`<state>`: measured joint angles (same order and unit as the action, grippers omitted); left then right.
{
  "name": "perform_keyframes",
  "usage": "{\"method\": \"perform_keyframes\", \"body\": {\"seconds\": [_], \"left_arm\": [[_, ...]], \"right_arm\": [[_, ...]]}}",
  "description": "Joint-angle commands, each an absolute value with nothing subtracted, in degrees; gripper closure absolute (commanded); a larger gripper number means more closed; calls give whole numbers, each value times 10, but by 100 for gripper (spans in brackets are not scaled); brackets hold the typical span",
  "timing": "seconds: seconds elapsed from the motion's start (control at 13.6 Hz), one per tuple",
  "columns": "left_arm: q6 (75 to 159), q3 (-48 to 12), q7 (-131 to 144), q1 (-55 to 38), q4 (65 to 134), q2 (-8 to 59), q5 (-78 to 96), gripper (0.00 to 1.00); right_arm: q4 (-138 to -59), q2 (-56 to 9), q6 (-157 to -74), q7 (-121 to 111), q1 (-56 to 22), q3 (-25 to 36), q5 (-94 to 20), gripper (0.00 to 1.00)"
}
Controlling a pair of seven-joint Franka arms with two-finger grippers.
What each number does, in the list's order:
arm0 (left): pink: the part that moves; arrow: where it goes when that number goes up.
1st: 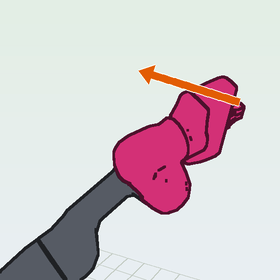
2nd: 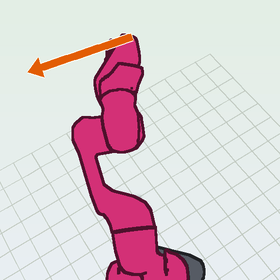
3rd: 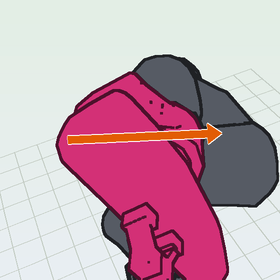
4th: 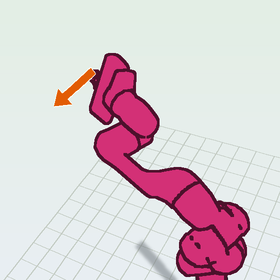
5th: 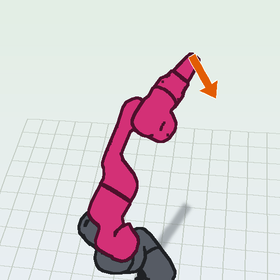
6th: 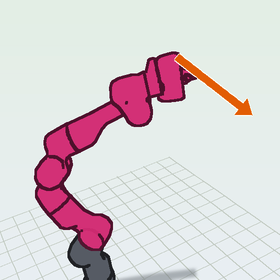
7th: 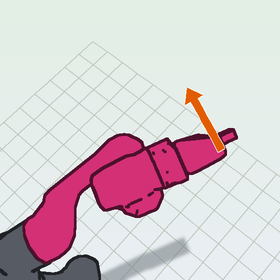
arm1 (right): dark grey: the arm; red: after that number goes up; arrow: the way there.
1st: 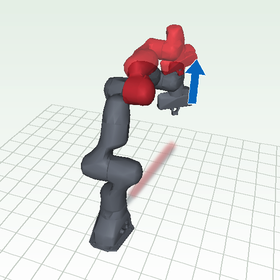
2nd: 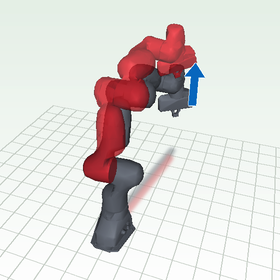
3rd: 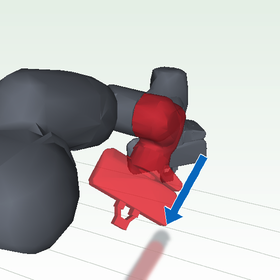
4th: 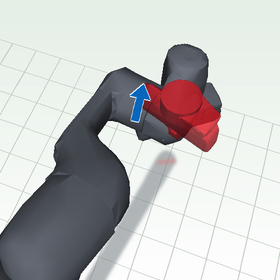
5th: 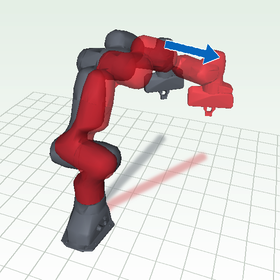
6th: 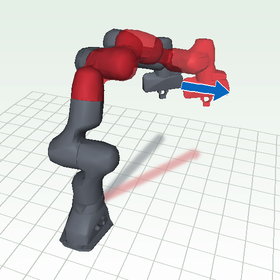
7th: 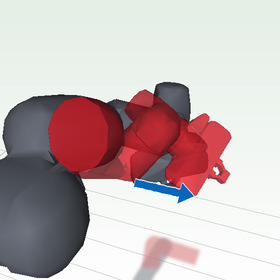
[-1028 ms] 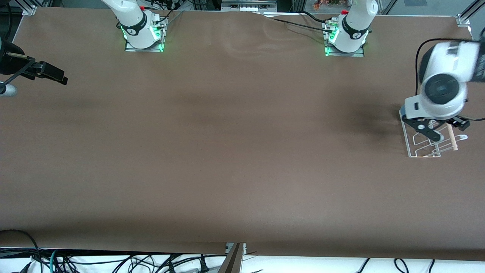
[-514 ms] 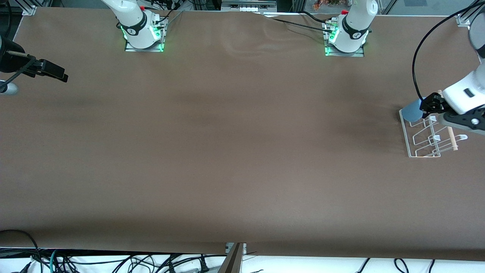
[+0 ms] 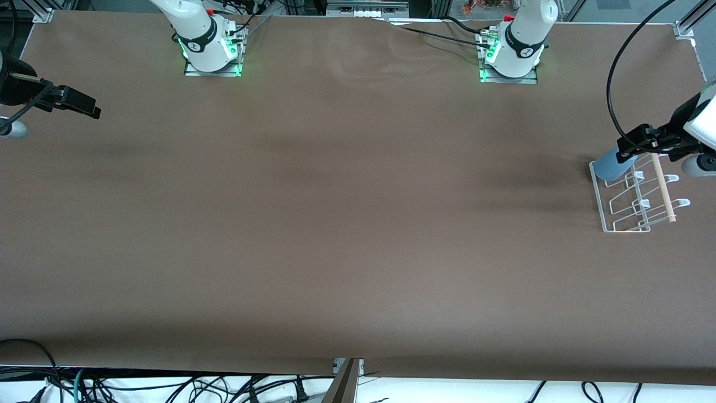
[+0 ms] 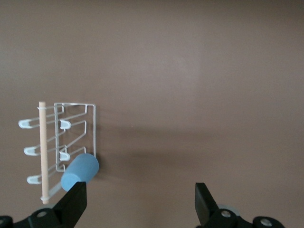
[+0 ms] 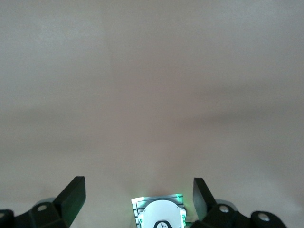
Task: Transfer cup to left arm and place on rack
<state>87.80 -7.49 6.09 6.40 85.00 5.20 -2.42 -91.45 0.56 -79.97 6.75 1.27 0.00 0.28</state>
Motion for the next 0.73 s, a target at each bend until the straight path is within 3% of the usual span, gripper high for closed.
{"method": "perform_keyframes", "body": {"seconds": [0.0, 0.66], "left_arm": [[846, -73, 119, 57, 818, 65, 11, 0], [846, -76, 121, 56, 817, 77, 5, 0]], "right_arm": [[-907, 10, -787, 70, 9, 3, -4, 0], [-905, 8, -788, 70, 9, 4, -2, 0]]}}
